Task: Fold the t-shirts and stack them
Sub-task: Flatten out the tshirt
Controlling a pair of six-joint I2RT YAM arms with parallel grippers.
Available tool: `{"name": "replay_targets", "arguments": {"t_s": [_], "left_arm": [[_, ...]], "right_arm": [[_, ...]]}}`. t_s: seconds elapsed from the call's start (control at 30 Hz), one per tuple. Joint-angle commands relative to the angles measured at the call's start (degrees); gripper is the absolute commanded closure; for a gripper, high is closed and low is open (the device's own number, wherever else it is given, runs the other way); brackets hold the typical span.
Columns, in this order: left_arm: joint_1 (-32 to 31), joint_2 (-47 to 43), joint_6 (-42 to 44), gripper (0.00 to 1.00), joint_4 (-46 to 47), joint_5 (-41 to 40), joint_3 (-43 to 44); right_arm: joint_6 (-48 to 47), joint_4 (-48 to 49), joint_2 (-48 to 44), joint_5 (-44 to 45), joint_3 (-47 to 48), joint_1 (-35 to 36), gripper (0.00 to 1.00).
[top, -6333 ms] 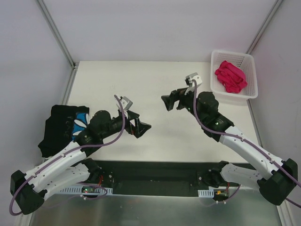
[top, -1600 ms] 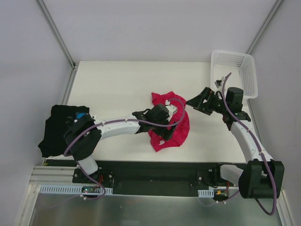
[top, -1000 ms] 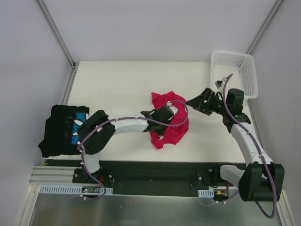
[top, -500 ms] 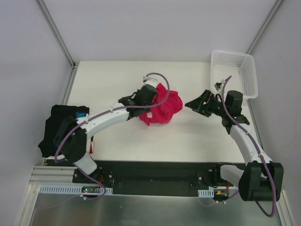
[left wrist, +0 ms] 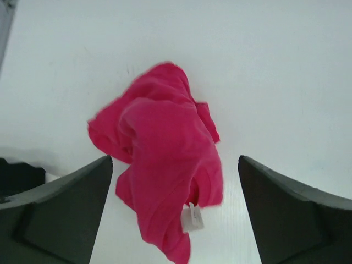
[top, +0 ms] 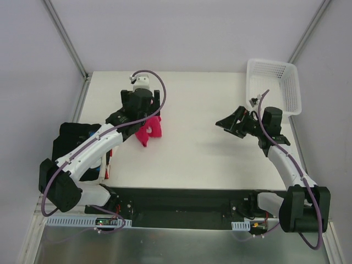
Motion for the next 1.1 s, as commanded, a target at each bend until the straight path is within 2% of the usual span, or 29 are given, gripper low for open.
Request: {"name": "replay_targets", "arguments": {"t_s": [0.0,0.27,0.43,0.67,0.77,0.93,1.07], "left_arm": [[-0.31,1.52,-1.79,0.01,0.16,1.89,-2.11],[-0.39,2.76,-1.44,0.01,0.08,6.11,-1.23],[0.04,4.68,-0.48,0.01,0.69,2.70,-3.61],[2.24,18.11,-0.91,0.01,1.74,4.62,2.01],[2.42,21.12,-2.75,0.02,-0.09,4.89,3.77],[0.49,16.04,-9.07,0.11,-1.59,6.03,-6.85],[-0.48,13.83,-8.39,0.10,-1.59,4.36,-9.50]], "right_arm": [[0.48,3.43,1.14,-1.36,0.55,0.13,0.01],[1.09,5.46,4.66,-0.48,0.81,3.28,0.06],[0.83,5.72,6.06,0.14,1.16,5.31,0.06],[1.27,5.37,4.76,-0.57,1.34,5.93,0.06],[0.48,3.89,3.17,-0.65,1.25,6.02,0.06],[-1.46,1.42,2.29,0.14,0.64,5.93,0.06],[-1.46,1.76,3.78,-0.39,0.90,5.93,0.06]]}}
